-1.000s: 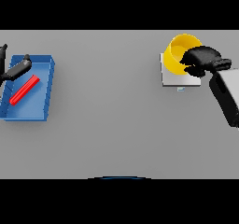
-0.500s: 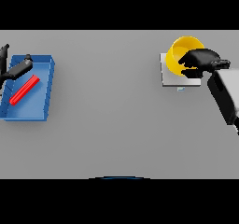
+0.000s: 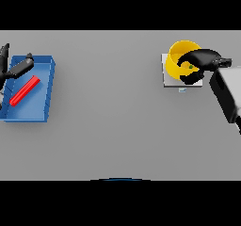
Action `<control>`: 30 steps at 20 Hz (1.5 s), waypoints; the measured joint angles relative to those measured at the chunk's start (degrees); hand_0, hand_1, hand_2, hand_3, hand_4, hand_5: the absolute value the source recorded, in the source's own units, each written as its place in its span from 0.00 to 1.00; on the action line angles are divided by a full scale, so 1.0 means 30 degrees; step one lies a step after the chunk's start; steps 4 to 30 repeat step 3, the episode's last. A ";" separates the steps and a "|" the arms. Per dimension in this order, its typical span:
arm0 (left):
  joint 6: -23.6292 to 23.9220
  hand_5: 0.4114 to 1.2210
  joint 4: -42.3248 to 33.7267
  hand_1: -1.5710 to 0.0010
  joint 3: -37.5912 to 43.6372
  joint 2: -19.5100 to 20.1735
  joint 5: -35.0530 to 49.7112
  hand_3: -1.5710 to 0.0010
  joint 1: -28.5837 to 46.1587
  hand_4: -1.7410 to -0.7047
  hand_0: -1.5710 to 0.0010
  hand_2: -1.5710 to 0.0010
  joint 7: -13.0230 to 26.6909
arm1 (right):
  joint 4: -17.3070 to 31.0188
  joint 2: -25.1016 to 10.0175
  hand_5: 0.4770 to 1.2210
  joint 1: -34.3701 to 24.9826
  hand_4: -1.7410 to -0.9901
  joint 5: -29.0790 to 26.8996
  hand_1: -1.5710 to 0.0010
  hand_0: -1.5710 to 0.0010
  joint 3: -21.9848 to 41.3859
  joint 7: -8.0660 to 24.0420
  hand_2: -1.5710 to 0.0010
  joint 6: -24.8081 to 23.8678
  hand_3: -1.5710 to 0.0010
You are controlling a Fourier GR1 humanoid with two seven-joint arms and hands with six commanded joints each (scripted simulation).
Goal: Pick up the red beaker and tilt it to pour out 1 green nut into yellow bowl. Pick up the yellow bowl and place it on the metallic measuring scale.
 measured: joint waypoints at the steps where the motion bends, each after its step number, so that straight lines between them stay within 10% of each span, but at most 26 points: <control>1: -0.0036 0.40 -0.0163 1.00 0.0003 0.0016 0.0111 1.00 0.0026 0.89 1.00 1.00 0.0072 | 0.0226 0.0026 0.35 -0.0086 0.55 0.0058 0.95 0.95 0.0016 0.0117 0.89 0.0067 0.75; 30: -0.0053 0.40 -0.0041 1.00 0.0082 0.0059 0.0202 1.00 -0.0177 0.89 1.00 1.00 0.0037 | 0.0643 0.0283 0.34 -0.0151 0.58 0.0170 0.97 0.97 0.0089 0.0206 0.93 0.0019 0.78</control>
